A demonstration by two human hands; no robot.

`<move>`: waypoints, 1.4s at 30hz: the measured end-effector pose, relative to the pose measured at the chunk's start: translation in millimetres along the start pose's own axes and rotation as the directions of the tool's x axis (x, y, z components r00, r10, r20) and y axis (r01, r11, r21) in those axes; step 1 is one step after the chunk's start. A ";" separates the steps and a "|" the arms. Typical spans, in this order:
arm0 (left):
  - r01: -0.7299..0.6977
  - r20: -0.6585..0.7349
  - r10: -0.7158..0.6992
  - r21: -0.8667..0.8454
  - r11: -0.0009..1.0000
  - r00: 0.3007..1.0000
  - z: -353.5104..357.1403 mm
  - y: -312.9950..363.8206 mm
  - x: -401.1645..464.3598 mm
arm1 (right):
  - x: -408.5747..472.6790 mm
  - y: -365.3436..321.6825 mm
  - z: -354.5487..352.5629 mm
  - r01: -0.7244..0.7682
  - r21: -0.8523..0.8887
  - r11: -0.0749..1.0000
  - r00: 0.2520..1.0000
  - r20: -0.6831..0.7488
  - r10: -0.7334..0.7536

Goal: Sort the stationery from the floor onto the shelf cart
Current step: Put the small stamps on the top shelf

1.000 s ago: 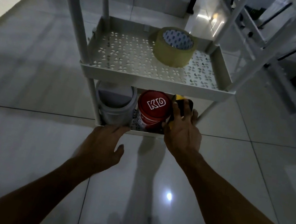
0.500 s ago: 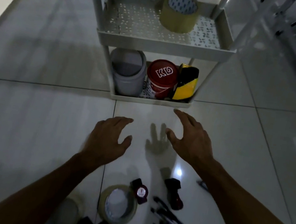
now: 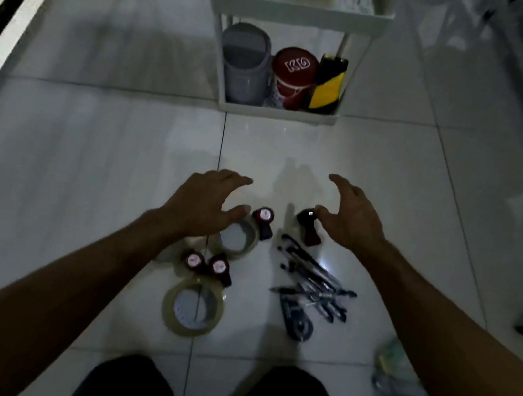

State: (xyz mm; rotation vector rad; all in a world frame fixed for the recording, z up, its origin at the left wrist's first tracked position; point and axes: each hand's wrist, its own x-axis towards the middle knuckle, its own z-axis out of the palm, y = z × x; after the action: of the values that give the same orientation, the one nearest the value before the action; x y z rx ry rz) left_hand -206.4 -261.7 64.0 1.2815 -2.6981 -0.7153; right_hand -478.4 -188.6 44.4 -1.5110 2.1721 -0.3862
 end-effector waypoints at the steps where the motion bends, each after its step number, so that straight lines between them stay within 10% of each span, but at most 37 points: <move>1: -0.005 0.018 0.005 0.008 1.000 1.000 1.7 4.6 -8.0 | -11.2 3.1 1.2 -0.002 -0.020 1.000 1.000 0.011 0.002; 22: 0.059 0.083 -0.071 0.138 0.989 0.994 81.2 12.0 54.3 | 1.5 31.7 82.1 -0.210 -0.043 0.977 0.972 0.097 0.213; 29: 0.036 0.065 -0.028 -0.133 0.990 0.997 57.2 14.2 61.5 | 14.5 27.0 73.9 -0.217 0.120 0.969 0.976 0.004 0.218; 37: -0.025 -0.072 0.012 -0.182 0.983 0.997 4.4 19.3 47.3 | 12.7 -26.7 19.4 0.052 0.199 0.979 0.981 -0.192 -0.013; 42: -0.057 -0.211 0.025 -0.146 0.988 0.977 -57.7 30.6 44.4 | 12.3 -73.6 -41.0 0.313 -0.050 0.948 0.894 -0.321 -0.312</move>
State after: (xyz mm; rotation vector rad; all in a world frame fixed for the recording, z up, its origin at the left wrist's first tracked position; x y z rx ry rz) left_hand -242.4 -300.2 122.8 1.1889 -2.4461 -0.7216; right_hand -444.2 -227.7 111.9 -1.9167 2.1573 -0.7978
